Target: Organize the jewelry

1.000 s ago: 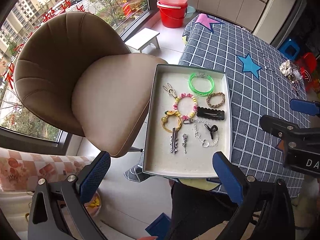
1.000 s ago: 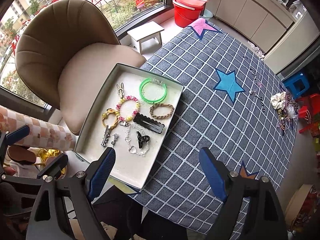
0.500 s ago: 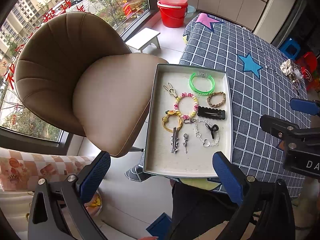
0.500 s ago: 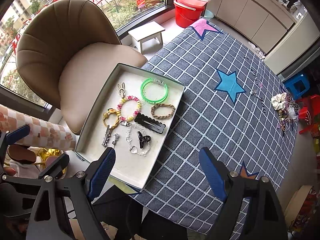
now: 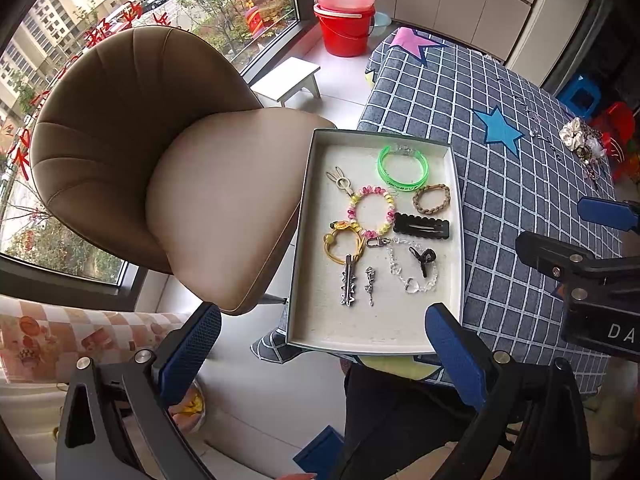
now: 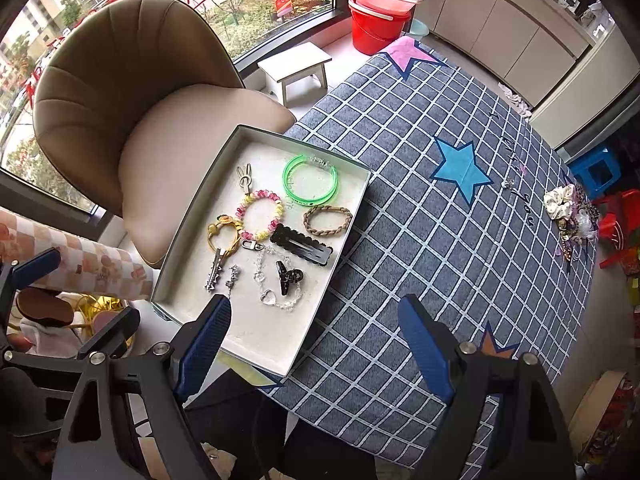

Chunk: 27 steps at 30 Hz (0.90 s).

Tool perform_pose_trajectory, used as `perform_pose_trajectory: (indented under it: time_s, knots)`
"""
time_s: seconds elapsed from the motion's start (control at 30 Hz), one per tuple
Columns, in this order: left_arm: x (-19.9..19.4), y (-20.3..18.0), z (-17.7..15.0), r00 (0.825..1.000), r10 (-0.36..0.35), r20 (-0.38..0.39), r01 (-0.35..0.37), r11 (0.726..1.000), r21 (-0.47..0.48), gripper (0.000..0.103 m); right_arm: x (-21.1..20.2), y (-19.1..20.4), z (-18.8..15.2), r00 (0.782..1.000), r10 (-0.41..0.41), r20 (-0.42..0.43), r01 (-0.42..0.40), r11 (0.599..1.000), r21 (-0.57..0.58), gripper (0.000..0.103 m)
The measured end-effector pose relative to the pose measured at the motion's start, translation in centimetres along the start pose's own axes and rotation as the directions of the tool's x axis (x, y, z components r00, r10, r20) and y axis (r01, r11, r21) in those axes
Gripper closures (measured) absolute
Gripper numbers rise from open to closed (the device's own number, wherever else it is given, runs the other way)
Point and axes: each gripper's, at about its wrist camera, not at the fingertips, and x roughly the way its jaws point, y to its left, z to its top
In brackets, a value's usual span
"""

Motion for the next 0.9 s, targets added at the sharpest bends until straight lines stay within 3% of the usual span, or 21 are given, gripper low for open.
perform_pose_trajectory:
  time_s: [0.9]
  knots:
    - [-0.19, -0.01, -0.34, 1.000, 0.008, 0.007, -0.008, 1.000, 0.016, 0.000, -0.08, 0.14, -0.22, 1.000, 0.000, 0.000, 0.000, 1.000, 0.000, 0.016]
